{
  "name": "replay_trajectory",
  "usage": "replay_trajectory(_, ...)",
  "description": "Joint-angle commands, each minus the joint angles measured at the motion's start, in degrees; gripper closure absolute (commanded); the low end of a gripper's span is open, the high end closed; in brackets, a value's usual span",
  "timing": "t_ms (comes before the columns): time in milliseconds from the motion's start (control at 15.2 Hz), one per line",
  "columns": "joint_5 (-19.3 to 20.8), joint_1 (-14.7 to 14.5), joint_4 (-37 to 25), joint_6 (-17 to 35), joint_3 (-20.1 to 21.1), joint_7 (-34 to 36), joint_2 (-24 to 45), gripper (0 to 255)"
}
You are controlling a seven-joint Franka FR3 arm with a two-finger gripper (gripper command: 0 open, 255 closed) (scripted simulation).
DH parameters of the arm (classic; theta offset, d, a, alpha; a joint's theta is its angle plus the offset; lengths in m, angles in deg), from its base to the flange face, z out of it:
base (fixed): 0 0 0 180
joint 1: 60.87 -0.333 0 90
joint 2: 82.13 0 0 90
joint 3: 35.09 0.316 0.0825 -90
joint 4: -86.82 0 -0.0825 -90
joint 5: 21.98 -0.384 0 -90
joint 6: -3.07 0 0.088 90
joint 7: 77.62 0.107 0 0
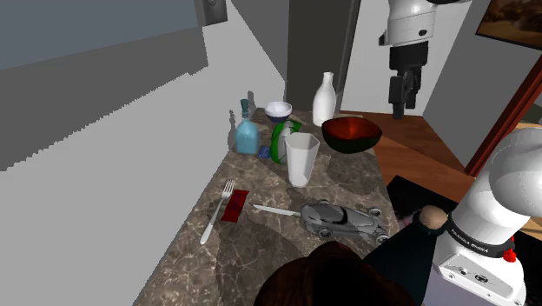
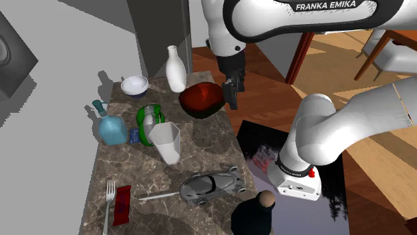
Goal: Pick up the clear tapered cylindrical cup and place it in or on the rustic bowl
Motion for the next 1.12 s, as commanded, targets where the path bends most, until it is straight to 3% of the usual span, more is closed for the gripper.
replay_trajectory(0, 0.0, 0.0, 0.0, 0.0, 0.0, 0.0, 0.0, 0)
replay_trajectory(528, -2.9, -1.6, 0.3, 18.0, 1.4, -0.6, 11.5, 0)
replay_trajectory(1056, -5.3, -3.2, -4.4, 33.4, 2.8, -1.6, 25.4, 0)
